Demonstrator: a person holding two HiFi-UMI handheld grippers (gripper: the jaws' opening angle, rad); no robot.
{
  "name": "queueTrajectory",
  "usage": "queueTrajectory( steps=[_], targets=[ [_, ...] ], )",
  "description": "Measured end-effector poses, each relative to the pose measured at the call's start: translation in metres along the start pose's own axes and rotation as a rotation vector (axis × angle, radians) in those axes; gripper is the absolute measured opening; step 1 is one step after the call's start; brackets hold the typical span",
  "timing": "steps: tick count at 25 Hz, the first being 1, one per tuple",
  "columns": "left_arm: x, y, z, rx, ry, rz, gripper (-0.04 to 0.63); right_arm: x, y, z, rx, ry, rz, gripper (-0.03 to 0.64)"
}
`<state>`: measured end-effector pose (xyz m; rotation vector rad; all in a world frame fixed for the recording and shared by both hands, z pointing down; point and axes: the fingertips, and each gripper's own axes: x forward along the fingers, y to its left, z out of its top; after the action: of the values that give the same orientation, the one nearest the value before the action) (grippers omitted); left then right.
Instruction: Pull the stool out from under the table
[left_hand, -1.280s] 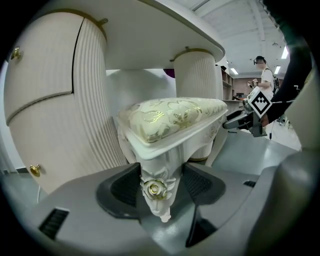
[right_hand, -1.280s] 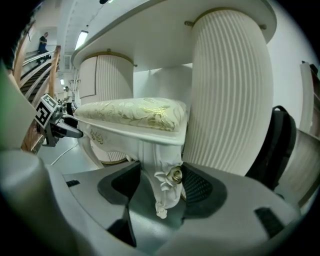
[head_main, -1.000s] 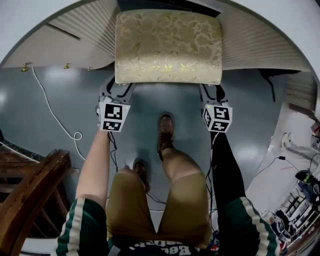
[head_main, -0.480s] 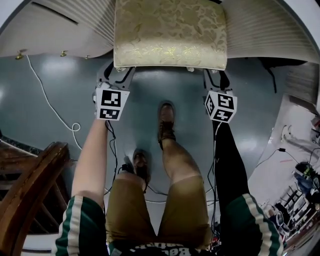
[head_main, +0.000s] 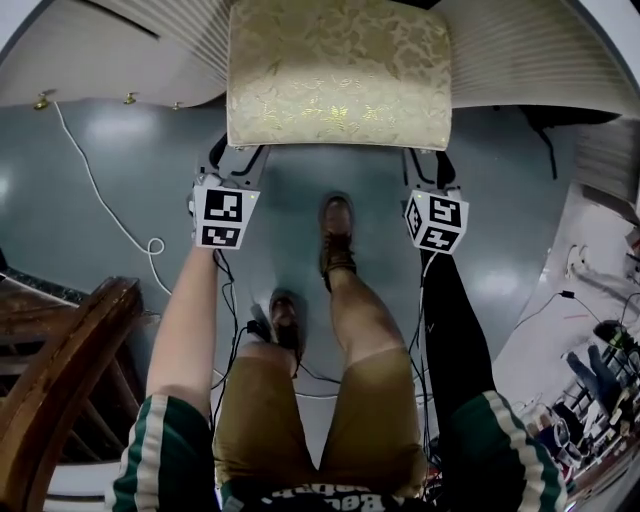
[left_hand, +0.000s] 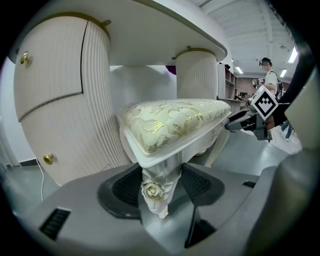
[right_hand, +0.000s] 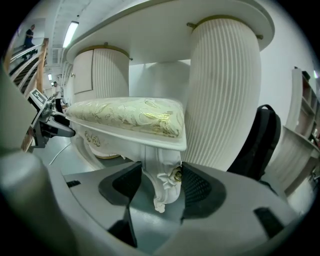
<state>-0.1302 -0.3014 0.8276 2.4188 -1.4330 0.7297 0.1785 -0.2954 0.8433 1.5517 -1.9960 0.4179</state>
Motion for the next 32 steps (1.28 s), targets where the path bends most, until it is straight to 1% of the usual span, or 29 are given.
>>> queueTrajectory(
  steps=[4, 8, 13, 22, 32],
  targets=[
    [-0.018, -0.005, -0.015, -0.004, 0.024, -0.005, 0.276, -0.018, 0.015, -0.016, 0.01, 0.025, -0.002, 0.259],
    [-0.049, -0.022, -0.041, -0.017, 0.067, -0.025, 0.276, -0.05, 0.034, -0.046, 0.027, 0.078, -0.011, 0.261],
    [-0.079, -0.037, -0.061, -0.041, 0.118, -0.034, 0.276, -0.078, 0.05, -0.069, 0.028, 0.138, 0.007, 0.261],
    [-0.15, -0.07, -0.118, -0.066, 0.176, -0.064, 0.276, -0.147, 0.095, -0.13, 0.048, 0.2, 0.007, 0.262],
    [-0.209, -0.11, -0.142, -0.078, 0.225, -0.061, 0.276, -0.212, 0.112, -0.169, 0.077, 0.242, 0.003, 0.264]
  ],
)
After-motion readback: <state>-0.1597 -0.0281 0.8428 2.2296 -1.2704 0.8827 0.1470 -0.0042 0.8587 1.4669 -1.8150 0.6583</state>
